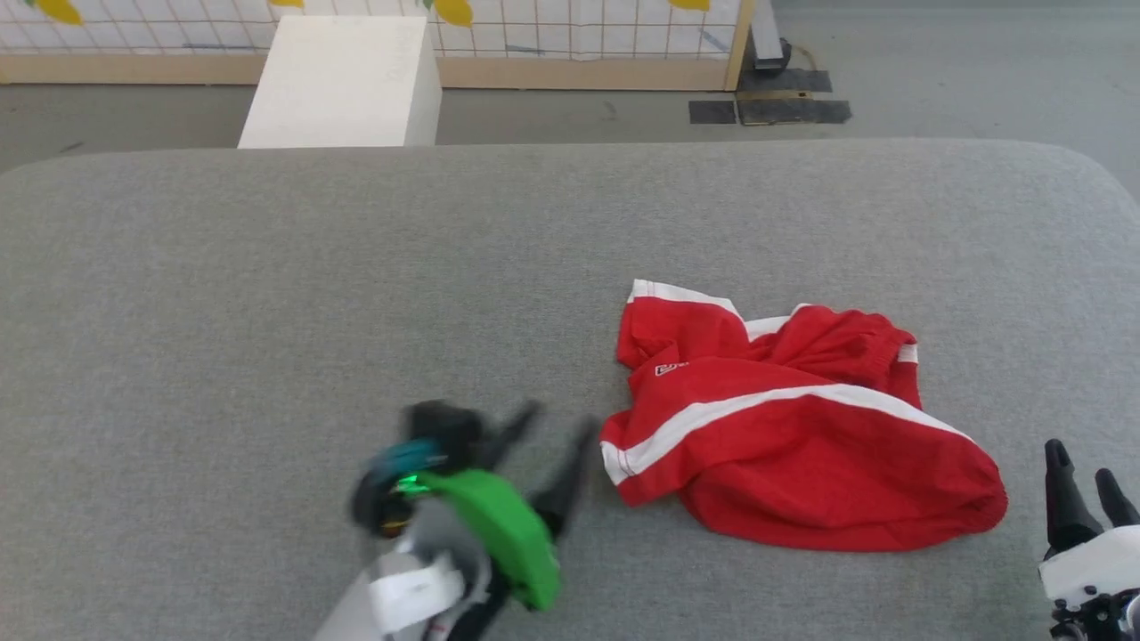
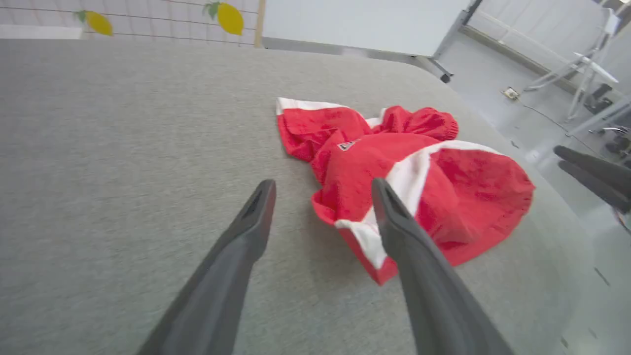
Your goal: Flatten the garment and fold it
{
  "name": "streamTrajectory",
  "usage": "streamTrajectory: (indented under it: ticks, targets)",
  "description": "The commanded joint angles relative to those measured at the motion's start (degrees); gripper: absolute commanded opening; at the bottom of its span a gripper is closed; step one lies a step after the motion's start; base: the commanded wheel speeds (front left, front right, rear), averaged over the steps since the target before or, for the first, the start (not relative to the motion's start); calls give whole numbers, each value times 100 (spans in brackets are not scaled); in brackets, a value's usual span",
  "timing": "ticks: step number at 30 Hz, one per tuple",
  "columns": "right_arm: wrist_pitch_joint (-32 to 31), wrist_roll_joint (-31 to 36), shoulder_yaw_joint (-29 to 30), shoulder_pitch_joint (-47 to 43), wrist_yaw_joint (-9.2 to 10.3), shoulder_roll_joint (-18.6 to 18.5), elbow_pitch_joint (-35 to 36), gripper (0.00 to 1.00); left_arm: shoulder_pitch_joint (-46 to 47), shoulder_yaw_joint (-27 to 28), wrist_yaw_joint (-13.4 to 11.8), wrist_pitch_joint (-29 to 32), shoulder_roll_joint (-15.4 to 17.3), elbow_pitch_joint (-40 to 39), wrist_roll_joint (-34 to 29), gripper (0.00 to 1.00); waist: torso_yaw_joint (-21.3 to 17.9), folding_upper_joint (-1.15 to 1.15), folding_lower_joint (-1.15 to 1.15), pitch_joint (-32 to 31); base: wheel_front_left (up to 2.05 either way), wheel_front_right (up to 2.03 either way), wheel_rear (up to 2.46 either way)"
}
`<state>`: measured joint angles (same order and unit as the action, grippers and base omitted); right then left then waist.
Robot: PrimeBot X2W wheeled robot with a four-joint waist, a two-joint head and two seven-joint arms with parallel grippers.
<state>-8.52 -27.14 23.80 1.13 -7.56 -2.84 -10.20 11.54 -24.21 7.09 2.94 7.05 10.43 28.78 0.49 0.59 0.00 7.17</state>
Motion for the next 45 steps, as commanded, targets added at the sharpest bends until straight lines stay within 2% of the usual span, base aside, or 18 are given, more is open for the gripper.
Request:
streamTrajectory:
  ticks: [1, 3, 6, 11, 12, 13, 14, 15, 21, 25, 31, 37, 41, 45]
  targets:
    - [50, 54, 13, 118, 8, -4, -29, 100, 192, -282, 38, 352, 172, -53, 81, 100, -49, -59, 0, 42, 0, 0, 0]
    - [76, 74, -2, 159, 8, -4, -67, 100, 408, -823, 38, 1001, 385, -118, 212, 100, -96, -59, 0, 78, 0, 0, 0]
    - [122, 75, -84, 207, 8, -4, -122, 100, 645, -1123, 39, 1604, 620, -123, 291, 100, -190, -59, 0, 141, 0, 0, 0]
    - [231, 16, -245, 248, 8, -4, -223, 100, 781, -1227, 39, 1889, 628, -126, 593, 100, -319, -59, 0, 227, 0, 0, 0]
    - [254, 7, -267, 252, 8, -4, -240, 100, 794, -1259, 39, 1892, 615, -137, 647, 95, -336, -59, 0, 248, 0, 0, 0]
    - [282, -2, -289, 260, 8, -4, -261, 100, 810, -1314, 39, 1888, 601, -151, 718, 49, -352, -59, 0, 266, 0, 0, 0]
    - [303, -3, -297, 266, 8, -4, -280, 100, 821, -1371, 39, 1878, 591, -167, 781, 38, -360, -59, 0, 277, 0, 0, 0]
    - [327, 12, -306, 277, 8, -4, -295, 100, 836, -1425, 39, 1838, 579, -199, 874, 0, -372, -59, 0, 303, 0, 0, 0]
    - [407, 126, -347, 331, 8, -4, -329, 100, 984, -1561, 39, 1416, 694, -322, 1106, 0, -330, -59, 0, 353, 0, 0, 0]
    - [406, 150, -417, 356, 8, -4, -348, 100, 1065, -1186, -21, 946, 824, -404, 1154, 0, -206, -59, 0, 327, 0, 0, 0]
    - [381, 208, -525, 397, 8, -4, -348, 100, 1206, -184, -492, 197, 1226, -514, 1163, 0, 49, -59, 0, 253, 0, 0, 0]
    - [357, 241, -692, 477, 8, -4, -373, 100, 761, 617, -1028, 6, 1609, -365, 1444, 0, 163, -59, 0, 203, 0, 0, 0]
    - [369, 252, -794, 497, 8, -4, -403, 100, -3, 1036, -1361, 16, 1593, 35, 1904, 0, 156, -59, 0, 184, 0, 0, 0]
    - [348, 298, -852, 439, 8, -4, -441, 100, -515, 1296, -1519, -45, 1407, 375, 2286, 0, 208, -59, 0, 160, 0, 0, 0]
